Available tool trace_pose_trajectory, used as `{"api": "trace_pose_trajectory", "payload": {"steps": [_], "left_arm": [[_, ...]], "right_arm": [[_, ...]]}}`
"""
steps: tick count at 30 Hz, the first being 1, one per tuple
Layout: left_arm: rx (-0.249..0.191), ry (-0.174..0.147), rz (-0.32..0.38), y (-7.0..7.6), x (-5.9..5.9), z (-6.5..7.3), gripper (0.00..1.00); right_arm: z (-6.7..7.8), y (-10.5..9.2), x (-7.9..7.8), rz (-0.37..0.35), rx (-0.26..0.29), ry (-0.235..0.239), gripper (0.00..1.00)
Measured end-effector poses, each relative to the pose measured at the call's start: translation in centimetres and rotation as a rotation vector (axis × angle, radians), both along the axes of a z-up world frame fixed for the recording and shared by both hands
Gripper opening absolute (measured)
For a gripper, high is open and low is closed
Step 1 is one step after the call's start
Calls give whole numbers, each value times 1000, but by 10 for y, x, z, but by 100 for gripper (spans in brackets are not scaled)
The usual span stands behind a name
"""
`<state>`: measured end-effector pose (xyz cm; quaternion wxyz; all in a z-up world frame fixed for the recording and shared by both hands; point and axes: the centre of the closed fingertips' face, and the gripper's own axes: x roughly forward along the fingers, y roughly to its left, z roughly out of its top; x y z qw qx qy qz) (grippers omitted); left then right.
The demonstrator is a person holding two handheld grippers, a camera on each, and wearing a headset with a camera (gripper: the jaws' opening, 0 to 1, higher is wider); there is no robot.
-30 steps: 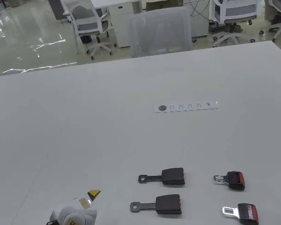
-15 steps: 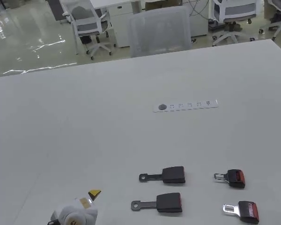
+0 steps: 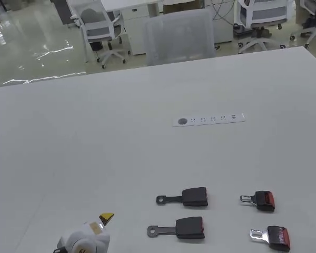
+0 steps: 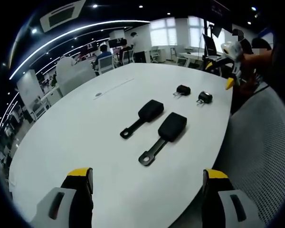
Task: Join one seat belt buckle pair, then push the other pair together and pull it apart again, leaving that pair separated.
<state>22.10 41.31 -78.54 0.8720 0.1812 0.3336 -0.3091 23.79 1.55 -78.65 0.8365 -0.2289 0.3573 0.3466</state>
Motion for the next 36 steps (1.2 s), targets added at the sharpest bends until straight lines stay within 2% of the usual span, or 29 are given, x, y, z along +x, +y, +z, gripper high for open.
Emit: {"api": "trace_pose_trajectory", "payload": {"steps": [11,14,22,31,36], "left_arm": [[-6,-8,6,0,-2,-1,95],[8,-8,-2,0,-3,-3,94],[-3,-13,-7,-2,-3,-2,95],[-11,-28,2,-2,-1,-1,96],[-7,-39,-2,-3,0,0,97]], "right_arm": [[2,1,-4,0,-4,-6,97],[2,2,-5,0,-4,-6,97],[7,3,-8,-8,-2,-14,97],[11,4,-18,-1,-16,-16,97],[11,1,-15,-11,-11,-16,97]]}}
